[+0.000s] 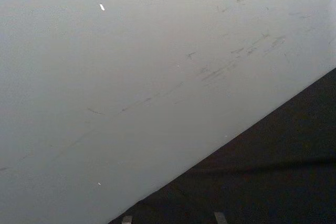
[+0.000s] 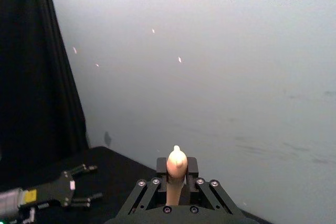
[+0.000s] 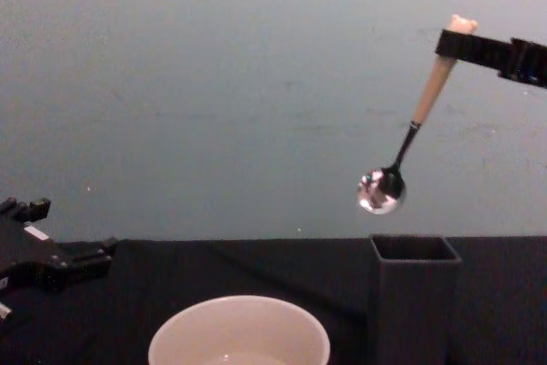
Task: Pick up the stirring spoon with one hand, stir inside the cup, then place it back in its original position.
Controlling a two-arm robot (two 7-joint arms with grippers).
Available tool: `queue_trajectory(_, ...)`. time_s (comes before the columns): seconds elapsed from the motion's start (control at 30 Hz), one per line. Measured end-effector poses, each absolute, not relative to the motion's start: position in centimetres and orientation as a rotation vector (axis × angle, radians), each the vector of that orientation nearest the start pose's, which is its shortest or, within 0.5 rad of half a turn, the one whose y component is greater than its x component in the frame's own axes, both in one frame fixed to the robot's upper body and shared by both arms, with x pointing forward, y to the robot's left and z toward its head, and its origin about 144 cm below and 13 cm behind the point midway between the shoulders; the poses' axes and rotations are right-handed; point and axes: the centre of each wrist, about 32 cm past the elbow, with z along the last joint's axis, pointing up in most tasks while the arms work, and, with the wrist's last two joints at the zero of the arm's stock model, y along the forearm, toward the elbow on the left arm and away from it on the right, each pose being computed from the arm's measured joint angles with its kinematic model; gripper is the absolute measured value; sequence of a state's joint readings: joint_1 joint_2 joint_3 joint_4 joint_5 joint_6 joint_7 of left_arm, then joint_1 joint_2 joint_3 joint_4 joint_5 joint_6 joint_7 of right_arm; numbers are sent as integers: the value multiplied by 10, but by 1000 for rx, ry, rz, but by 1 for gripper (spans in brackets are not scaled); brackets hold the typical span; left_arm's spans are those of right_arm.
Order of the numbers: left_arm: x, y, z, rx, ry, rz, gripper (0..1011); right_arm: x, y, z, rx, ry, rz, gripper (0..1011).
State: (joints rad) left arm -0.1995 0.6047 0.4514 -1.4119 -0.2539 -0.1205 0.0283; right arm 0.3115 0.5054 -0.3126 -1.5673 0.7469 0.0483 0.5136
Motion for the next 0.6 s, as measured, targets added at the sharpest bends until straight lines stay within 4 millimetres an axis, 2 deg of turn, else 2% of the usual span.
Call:
queue_trajectory(0.2,489,310,1140,304,-285,1248,1001,526,-271,1241,213,37,-722,212)
queue_trajectory(0.6,489,310,1140,304,-285,1248,1001,520,-242,1223,117,38,-580,213)
